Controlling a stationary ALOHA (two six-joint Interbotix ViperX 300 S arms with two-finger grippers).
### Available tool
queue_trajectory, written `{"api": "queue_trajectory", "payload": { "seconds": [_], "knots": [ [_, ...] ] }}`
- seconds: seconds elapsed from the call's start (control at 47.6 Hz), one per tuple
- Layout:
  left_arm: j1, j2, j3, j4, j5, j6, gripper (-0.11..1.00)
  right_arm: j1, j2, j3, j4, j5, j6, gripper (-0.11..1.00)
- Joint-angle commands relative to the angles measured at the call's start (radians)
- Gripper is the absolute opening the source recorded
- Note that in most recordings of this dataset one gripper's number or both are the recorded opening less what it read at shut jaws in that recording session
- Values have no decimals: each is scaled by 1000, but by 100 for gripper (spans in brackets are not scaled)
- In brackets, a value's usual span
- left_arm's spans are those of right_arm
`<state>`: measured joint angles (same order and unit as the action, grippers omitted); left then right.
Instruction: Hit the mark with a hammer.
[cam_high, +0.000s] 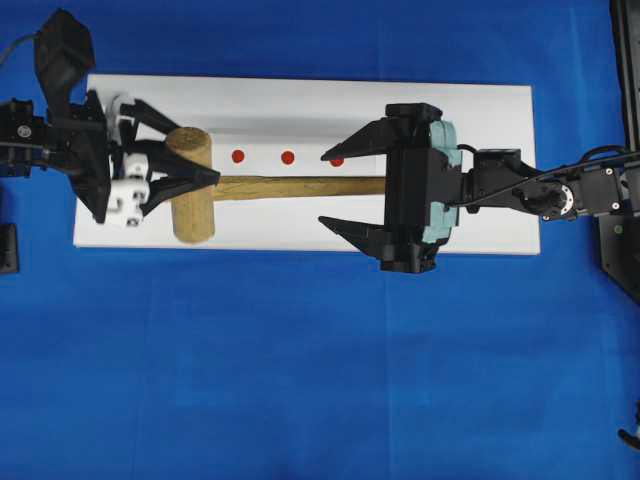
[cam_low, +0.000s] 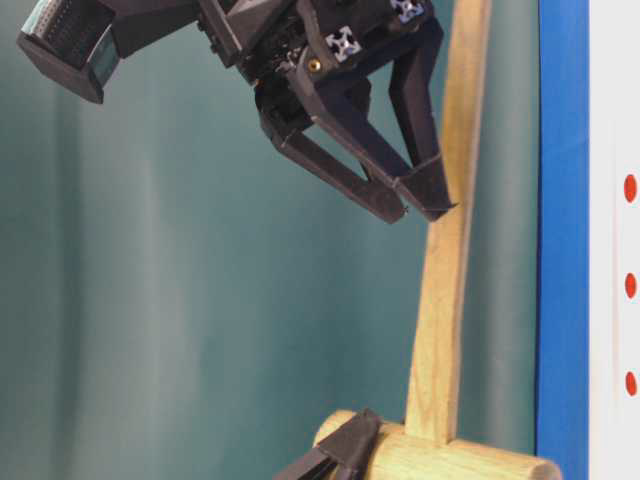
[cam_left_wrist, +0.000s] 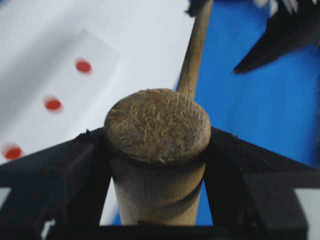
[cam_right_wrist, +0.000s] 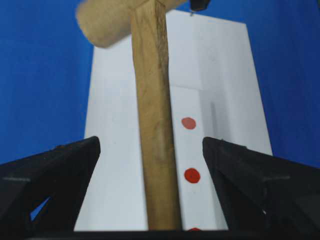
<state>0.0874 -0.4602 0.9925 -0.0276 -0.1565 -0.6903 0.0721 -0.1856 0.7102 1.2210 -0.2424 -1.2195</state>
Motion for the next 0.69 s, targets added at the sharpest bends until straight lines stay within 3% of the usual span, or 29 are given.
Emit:
{"api": "queue_trajectory", "payload": {
  "seconds": [0.0,0.063,0.147,0.483,0.672],
  "knots": [
    [3,-21,-9,5,0,-97,47,3,-15,-28,-3,-8,-9,87],
    [3,-23,-8,5,15,-152,47,3,-12,-29,-3,-11,-20,87],
    [2,-23,-9,5,29,-176,47,3,-8,-32,-3,-17,-41,87],
    [3,-23,-18,3,26,-184,47,2,81,-61,-3,-21,-100,87],
    [-5,-23,-23,3,26,-201,47,-5,133,-80,-3,-81,-127,83]
  ]
}}
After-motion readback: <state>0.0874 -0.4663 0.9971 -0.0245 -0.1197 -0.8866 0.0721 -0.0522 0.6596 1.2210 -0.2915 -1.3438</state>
